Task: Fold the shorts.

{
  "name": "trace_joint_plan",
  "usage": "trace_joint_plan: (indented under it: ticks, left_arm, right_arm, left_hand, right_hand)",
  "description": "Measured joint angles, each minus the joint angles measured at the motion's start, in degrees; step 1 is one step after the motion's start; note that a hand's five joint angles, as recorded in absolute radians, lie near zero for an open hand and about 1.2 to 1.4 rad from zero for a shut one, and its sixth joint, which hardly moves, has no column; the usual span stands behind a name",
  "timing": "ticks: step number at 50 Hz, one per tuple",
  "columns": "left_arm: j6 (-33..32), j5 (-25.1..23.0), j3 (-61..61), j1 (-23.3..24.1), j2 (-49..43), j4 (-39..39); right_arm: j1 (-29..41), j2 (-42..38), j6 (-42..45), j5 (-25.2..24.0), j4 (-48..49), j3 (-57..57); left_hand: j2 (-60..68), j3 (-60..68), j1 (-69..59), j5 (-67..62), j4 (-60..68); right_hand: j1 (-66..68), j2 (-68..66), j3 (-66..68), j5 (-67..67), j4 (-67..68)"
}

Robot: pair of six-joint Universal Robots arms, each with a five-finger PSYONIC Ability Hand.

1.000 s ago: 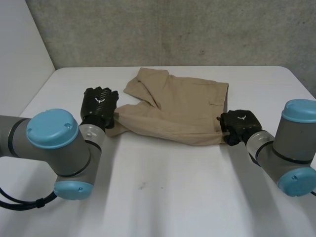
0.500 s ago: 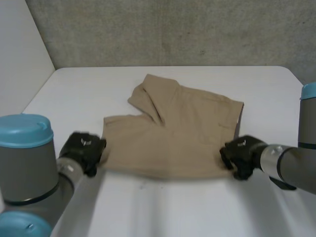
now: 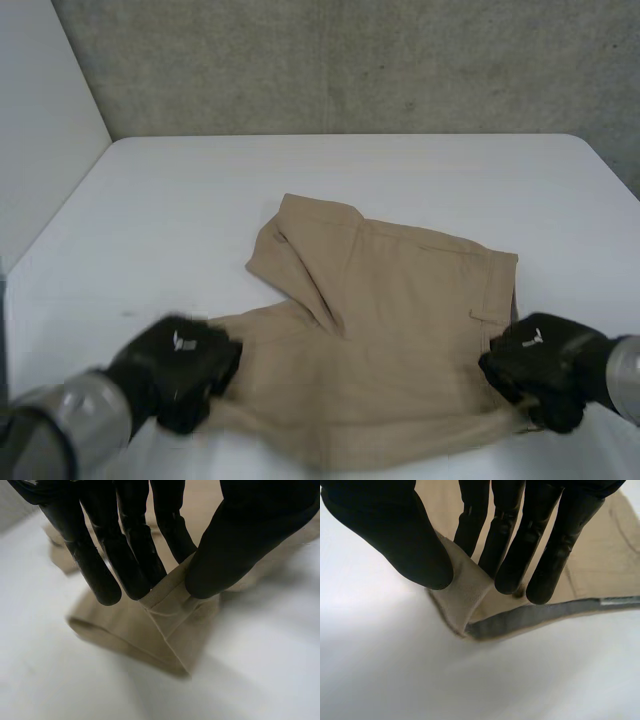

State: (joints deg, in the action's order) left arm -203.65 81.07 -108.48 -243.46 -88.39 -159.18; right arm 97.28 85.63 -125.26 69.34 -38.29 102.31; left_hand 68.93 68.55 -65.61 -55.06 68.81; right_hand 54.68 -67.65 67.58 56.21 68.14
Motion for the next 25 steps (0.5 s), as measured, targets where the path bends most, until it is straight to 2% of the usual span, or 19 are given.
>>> trace_joint_plan:
  ticks: [2,4,5,10,17,22,25]
  left_arm:
    - [0.0,0.2,4.1,-0.2,-4.5,-5.5]
    - [0.0,0.3,4.7,-0.2,-5.1,-6.2]
    - [-0.1,0.5,8.3,-0.2,-9.1,-10.1]
    - [-0.1,1.7,22.8,0.8,-22.8,-16.5]
    - [-2.5,6.9,48.8,3.3,-44.2,-22.4]
    - [-10.3,11.4,66.1,5.0,-58.9,-31.4]
    - [-13.1,12.1,71.5,5.3,-63.8,-35.2]
  right_arm:
    - [0.1,-3.6,-1.9,-0.9,3.7,-2.1]
    - [0.1,-4.0,-2.1,-0.9,4.1,-2.3]
    - [0.3,-6.6,-4.1,-1.0,6.7,-4.0]
    - [1.1,-13.3,-12.0,1.2,13.5,-10.5]
    - [3.2,-20.6,-20.2,9.4,25.6,-19.7]
    - [5.5,-24.3,-21.7,15.1,38.6,-23.1]
    - [6.8,-26.4,-21.4,17.7,45.9,-24.4]
  left_hand:
    - [0.0,0.0,0.0,0.0,0.0]
    - [0.0,0.0,0.0,0.0,0.0]
    - [0.0,0.0,0.0,0.0,0.0]
    - [0.0,0.0,0.0,0.0,0.0]
    - [0.0,0.0,0.0,0.0,0.0]
    - [0.0,0.0,0.0,0.0,0.0]
    - [0.0,0.0,0.0,0.0,0.0]
  right_hand:
    - [0.0,0.0,0.0,0.0,0.0]
    - [0.0,0.0,0.0,0.0,0.0]
    - [0.0,0.0,0.0,0.0,0.0]
    - [0.0,0.0,0.0,1.0,0.0]
    - [0.0,0.0,0.0,1.2,0.1]
    - [0.0,0.0,0.2,1.2,0.2]
    - [0.0,0.0,0.3,1.2,0.2]
